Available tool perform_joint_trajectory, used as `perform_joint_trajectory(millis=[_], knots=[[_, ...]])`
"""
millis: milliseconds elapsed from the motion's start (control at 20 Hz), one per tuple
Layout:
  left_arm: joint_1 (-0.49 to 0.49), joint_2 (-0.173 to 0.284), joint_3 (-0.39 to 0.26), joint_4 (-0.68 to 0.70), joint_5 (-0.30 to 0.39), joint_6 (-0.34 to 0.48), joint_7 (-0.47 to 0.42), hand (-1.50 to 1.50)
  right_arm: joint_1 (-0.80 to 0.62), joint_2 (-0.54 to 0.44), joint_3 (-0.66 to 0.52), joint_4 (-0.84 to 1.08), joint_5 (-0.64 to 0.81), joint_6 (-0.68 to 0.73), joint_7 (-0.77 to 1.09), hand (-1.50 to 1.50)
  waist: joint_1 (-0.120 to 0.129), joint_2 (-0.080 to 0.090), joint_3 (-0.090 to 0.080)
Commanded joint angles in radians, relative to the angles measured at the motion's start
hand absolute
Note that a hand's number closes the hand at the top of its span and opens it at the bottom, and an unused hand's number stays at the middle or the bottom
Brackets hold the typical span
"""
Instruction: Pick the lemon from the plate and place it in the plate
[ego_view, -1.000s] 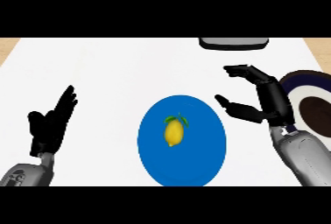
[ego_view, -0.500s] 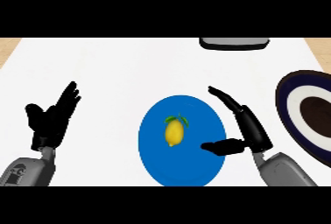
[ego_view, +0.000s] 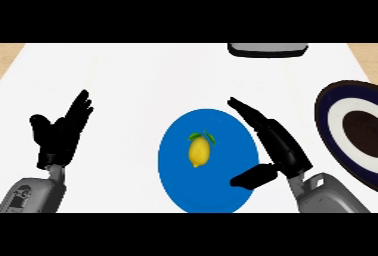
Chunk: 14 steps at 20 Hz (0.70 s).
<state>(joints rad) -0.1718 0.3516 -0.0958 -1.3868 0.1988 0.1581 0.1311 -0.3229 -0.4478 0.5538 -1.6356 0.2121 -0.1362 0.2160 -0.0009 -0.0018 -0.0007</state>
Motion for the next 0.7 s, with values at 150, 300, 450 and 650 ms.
perform_joint_trajectory(millis=[150,300,450,650], knots=[[-0.007,0.012,0.033,-0.004,-0.001,-0.034,0.021,0.00,-0.133,0.102,0.069,0.060,0.095,0.137,0.245,-1.50,0.010,0.002,0.000],[0.036,-0.030,0.001,-0.061,-0.044,0.006,0.008,0.00,-0.102,0.048,0.059,0.056,0.137,0.197,0.229,-1.50,0.007,0.001,0.001],[0.009,-0.033,0.018,0.003,-0.045,-0.016,0.007,0.00,-0.174,0.108,0.075,0.059,0.188,0.258,0.352,-1.50,0.006,0.001,0.000],[-0.016,-0.035,0.045,0.059,-0.035,-0.063,-0.018,0.00,-0.160,0.177,0.109,0.114,0.246,0.302,0.388,-1.50,0.004,0.002,0.000]])
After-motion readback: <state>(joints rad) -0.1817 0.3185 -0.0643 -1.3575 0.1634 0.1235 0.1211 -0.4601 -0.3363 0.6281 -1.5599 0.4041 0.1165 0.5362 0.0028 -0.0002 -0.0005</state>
